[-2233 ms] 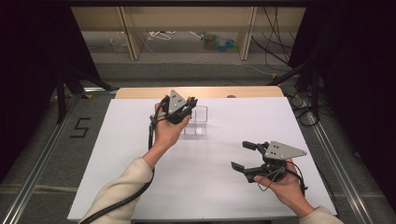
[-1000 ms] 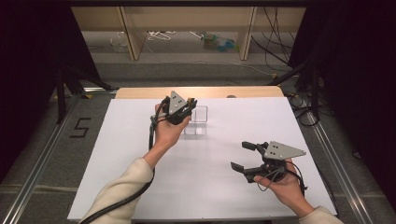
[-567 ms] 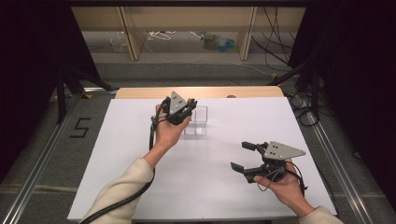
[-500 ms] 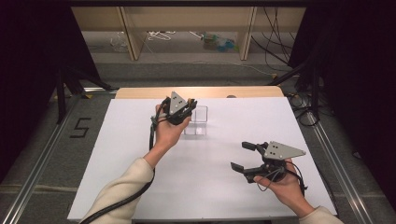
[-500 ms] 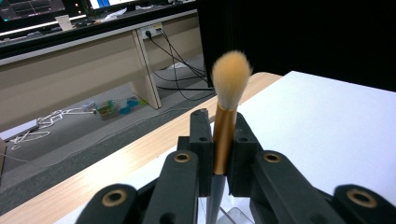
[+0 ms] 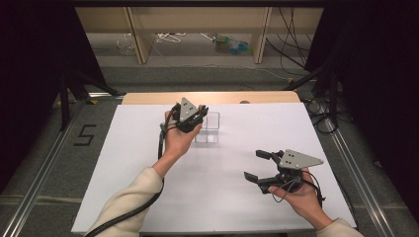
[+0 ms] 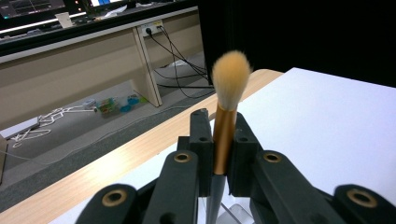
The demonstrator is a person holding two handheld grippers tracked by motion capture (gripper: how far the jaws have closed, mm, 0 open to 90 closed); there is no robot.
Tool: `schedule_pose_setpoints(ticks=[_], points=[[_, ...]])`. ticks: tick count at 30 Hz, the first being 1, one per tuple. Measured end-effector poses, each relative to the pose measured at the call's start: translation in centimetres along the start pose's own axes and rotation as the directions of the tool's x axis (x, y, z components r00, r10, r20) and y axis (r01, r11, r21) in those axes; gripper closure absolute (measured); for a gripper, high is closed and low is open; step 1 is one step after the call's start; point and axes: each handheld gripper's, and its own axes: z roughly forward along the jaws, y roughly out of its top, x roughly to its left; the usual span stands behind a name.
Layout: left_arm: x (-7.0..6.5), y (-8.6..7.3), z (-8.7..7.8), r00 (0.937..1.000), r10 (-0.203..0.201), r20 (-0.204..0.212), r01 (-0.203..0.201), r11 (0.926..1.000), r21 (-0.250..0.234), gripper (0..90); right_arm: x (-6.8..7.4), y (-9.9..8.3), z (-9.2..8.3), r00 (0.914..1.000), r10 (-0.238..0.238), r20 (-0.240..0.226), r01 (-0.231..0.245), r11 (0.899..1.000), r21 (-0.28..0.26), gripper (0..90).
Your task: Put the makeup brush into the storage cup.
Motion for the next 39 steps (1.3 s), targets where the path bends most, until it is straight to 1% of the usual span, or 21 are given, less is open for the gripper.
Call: schedule_pose_setpoints(ticks=[5,10,11,12,17,18,23,24,26,36,39], points=[[0.01,-0.15,0.07,1.0000,-0.004,0.002,0.004,1.0000,0.004,82.8,0.00,0.00,0.00,1.0000,0.000,0.000,0.000,1.000,0.000,17.3],[0.04,-0.22,0.10,1.0000,0.005,0.000,-0.005,1.0000,0.007,82.8,0.02,0.00,0.02,1.0000,-0.001,-0.001,0.001,1.000,0.001,17.3],[0.03,-0.24,0.12,1.0000,0.005,-0.001,-0.005,1.0000,0.007,82.8,0.06,-0.02,0.08,1.0000,0.001,0.005,-0.001,1.000,-0.008,17.3],[0.04,-0.25,0.13,1.0000,0.006,-0.002,-0.006,1.0000,0.008,82.8,0.02,0.00,0.02,1.0000,-0.001,-0.001,0.001,1.000,0.000,17.3],[0.05,-0.35,0.19,1.0000,0.010,-0.002,-0.010,0.9999,0.010,82.8,0.00,-0.02,0.04,1.0000,0.000,-0.005,0.000,1.000,0.000,17.4],[0.04,-0.38,0.21,1.0000,0.009,-0.002,-0.009,0.9999,0.010,82.8,0.02,-0.04,0.07,1.0000,-0.003,0.002,0.003,1.000,0.000,17.4],[0.06,-0.46,0.26,0.9999,0.011,-0.003,-0.011,0.9999,0.011,82.8,0.03,-0.02,0.05,1.0000,0.000,0.001,0.000,1.000,0.000,17.3],[0.05,-0.47,0.26,0.9999,0.011,-0.002,-0.011,0.9999,0.013,82.8,0.00,-0.03,0.09,1.0000,0.001,-0.010,-0.001,1.000,-0.003,17.4],[0.06,-0.49,0.27,0.9999,0.013,-0.002,-0.013,0.9998,0.015,82.8,0.02,-0.05,0.09,1.0000,-0.005,0.000,0.005,1.000,0.001,17.4],[0.09,-0.64,0.37,0.9998,0.019,-0.005,-0.019,0.9996,0.019,82.8,0.00,-0.05,0.11,0.9999,-0.010,-0.001,0.010,1.000,-0.002,17.4],[0.15,-0.71,0.39,0.9998,0.020,-0.006,-0.020,0.9996,0.020,82.8,0.02,-0.05,0.09,1.0000,-0.005,-0.002,0.005,1.000,0.000,17.3]])
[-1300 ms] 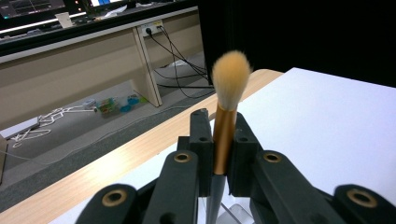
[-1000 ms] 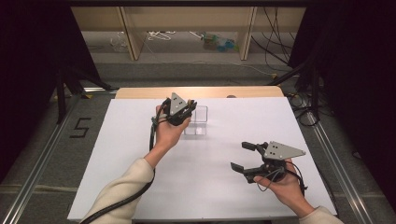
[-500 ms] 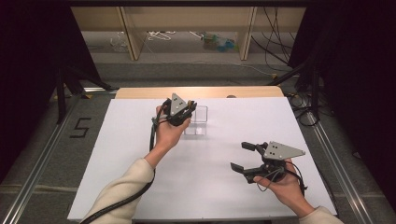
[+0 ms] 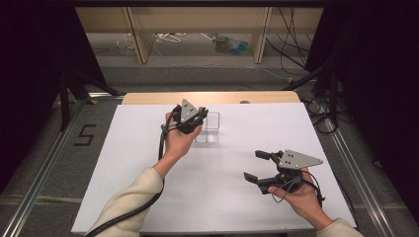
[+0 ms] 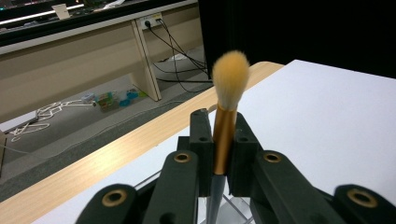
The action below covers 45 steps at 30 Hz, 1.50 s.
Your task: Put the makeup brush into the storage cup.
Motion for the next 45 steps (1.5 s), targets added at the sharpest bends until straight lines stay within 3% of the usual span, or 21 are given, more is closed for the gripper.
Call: schedule_pose_setpoints(ticks=[32,35,36,38,42,45], points=[[-0.04,-0.52,0.28,0.9992,-0.036,0.016,0.036,0.9993,0.014,82.7,0.04,0.00,0.02,1.0000,-0.002,-0.005,0.002,1.000,0.004,17.2],[-0.04,-0.59,0.30,0.9980,-0.059,0.023,0.058,0.9981,0.021,82.1,0.00,0.00,0.01,1.0000,-0.006,-0.003,0.006,1.000,0.001,17.1],[0.00,-0.61,0.29,0.9977,-0.066,0.018,0.065,0.9977,0.018,78.5,0.01,0.01,0.00,1.0000,-0.006,-0.004,0.006,1.000,0.000,17.0],[0.00,-0.56,0.17,0.9978,-0.067,0.001,0.067,0.9977,0.015,60.0,0.03,0.02,0.02,1.0000,-0.004,-0.005,0.004,1.000,-0.006,16.6],[-0.08,-0.34,-0.08,0.9962,-0.086,-0.017,0.086,0.9962,0.012,31.3,0.02,0.03,0.00,1.0000,-0.001,-0.004,0.001,1.000,-0.005,16.5],[-0.04,-0.19,-0.33,0.9958,-0.091,-0.011,0.091,0.9959,0.005,20.0,-0.01,0.05,-0.04,1.0000,0.000,-0.009,0.000,1.000,-0.004,16.4]])
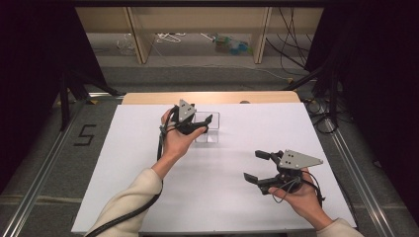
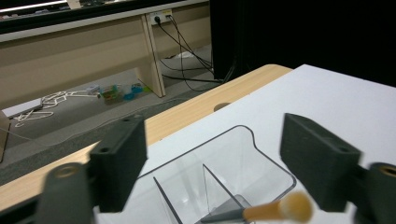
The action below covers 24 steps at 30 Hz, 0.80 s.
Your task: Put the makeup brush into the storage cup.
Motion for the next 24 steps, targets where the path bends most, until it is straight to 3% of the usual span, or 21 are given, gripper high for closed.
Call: schedule_pose_setpoints(ticks=[6,11,12,13,14,24], points=[[0.1,0.0,-0.9,0.9992,0.022,0.033,-0.021,0.9997,-0.006,15.7,0.0,0.0,-0.1,1.0000,0.002,0.003,-0.002,1.000,0.002,16.4],[0.1,0.2,-1.9,0.9976,-0.025,0.065,0.027,0.9993,-0.025,15.7,0.0,0.1,-0.1,1.0000,-0.001,0.007,0.001,1.000,-0.003,16.1],[0.1,0.3,-2.1,0.9976,-0.023,0.066,0.024,0.9994,-0.025,15.7,0.0,0.1,-0.1,1.0000,0.001,0.007,-0.001,1.000,-0.002,16.1],[0.3,0.5,-2.3,0.9988,0.014,0.047,-0.012,0.9991,-0.041,15.7,0.0,0.1,-0.1,1.0000,0.000,0.007,0.000,1.000,-0.002,16.1],[0.0,0.5,-2.4,0.9978,-0.010,0.065,0.013,0.9991,-0.040,15.7,0.1,0.0,0.0,0.9998,0.003,0.018,-0.003,1.000,-0.018,16.0],[-0.6,0.5,-4.0,0.9897,-0.043,0.137,0.049,0.9979,-0.043,15.7,0.0,0.1,-0.1,1.0000,0.001,0.008,-0.001,1.000,-0.002,15.9]])
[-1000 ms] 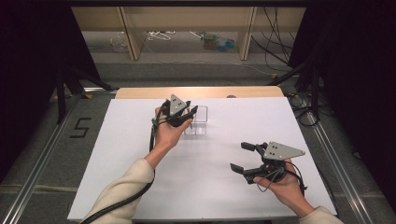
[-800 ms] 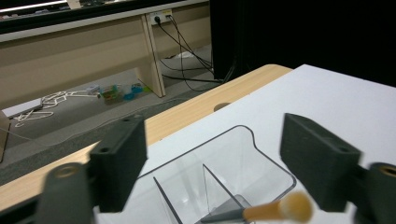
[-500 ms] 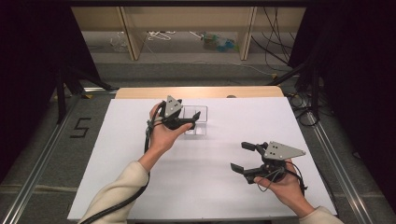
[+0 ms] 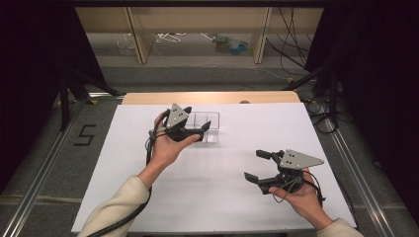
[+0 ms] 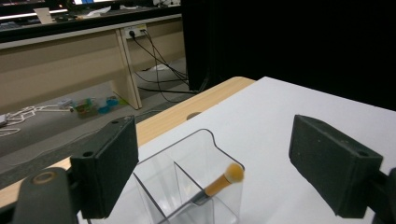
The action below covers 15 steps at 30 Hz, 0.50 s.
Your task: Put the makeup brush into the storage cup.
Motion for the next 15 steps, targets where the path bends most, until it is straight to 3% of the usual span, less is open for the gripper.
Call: schedule_pose_setpoints(ticks=[1,3,8,15], points=[[0.1,0.0,-0.1,0.9999,0.014,-0.004,-0.014,0.9999,-0.002,15.8,0.0,0.0,0.0,1.0000,0.000,0.000,0.000,1.000,0.000,15.9],[-0.1,-0.2,-0.4,0.9999,0.002,0.010,-0.002,1.0000,0.002,15.7,0.0,0.0,0.0,1.0000,-0.002,0.000,0.002,1.000,-0.003,15.8],[-0.4,-0.5,-1.1,0.9997,0.017,0.019,-0.017,0.9997,0.015,15.7,0.0,0.0,0.0,1.0000,-0.001,-0.001,0.001,1.000,-0.002,15.9],[-0.8,-0.7,-2.2,0.9990,0.018,0.040,-0.018,0.9998,-0.001,15.7,0.0,0.0,0.1,1.0000,0.001,0.001,-0.001,1.000,-0.007,15.9]])
